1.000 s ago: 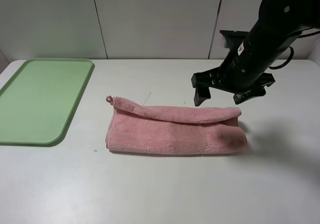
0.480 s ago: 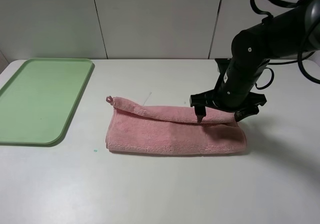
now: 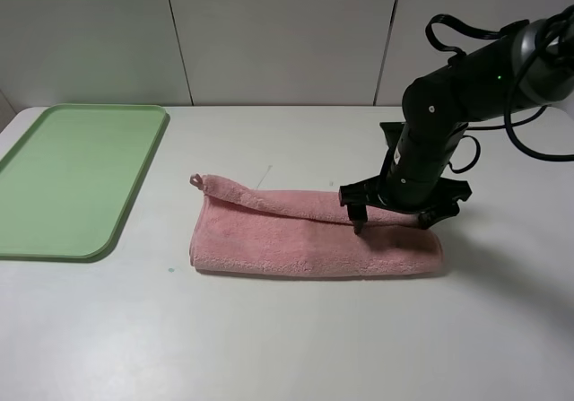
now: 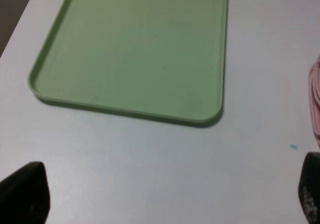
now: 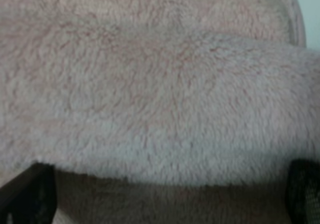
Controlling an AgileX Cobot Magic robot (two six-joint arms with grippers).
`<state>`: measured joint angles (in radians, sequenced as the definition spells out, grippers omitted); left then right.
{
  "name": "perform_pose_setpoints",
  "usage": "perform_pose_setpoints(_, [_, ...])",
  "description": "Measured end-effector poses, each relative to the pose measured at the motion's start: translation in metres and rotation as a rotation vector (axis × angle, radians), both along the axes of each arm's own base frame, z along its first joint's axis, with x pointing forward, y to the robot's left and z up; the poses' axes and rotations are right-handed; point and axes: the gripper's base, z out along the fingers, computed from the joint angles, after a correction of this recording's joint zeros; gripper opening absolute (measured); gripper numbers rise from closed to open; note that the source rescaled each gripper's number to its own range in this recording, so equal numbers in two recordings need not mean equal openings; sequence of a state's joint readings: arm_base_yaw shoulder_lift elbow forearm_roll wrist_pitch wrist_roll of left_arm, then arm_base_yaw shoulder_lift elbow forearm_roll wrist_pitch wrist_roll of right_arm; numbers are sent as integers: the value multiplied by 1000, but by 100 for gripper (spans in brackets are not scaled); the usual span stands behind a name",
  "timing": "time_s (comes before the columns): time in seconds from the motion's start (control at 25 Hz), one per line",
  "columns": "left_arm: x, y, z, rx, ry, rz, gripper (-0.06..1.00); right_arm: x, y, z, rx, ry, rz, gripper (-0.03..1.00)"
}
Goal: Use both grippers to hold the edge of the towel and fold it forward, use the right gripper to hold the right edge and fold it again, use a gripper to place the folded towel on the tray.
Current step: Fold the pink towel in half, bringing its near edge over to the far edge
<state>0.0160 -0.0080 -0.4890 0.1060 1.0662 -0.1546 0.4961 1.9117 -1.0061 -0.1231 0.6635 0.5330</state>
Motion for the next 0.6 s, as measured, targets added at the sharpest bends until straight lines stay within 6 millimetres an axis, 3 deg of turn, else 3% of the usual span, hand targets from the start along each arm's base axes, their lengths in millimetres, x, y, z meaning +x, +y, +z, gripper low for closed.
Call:
perform_pose_setpoints(0.28, [0,0,0,0,0,0,100,8,3,3,12,-60,-12,100])
perform_pose_setpoints(0.6, [0,0,0,0,0,0,100,33,12,26,32,-184,2,100])
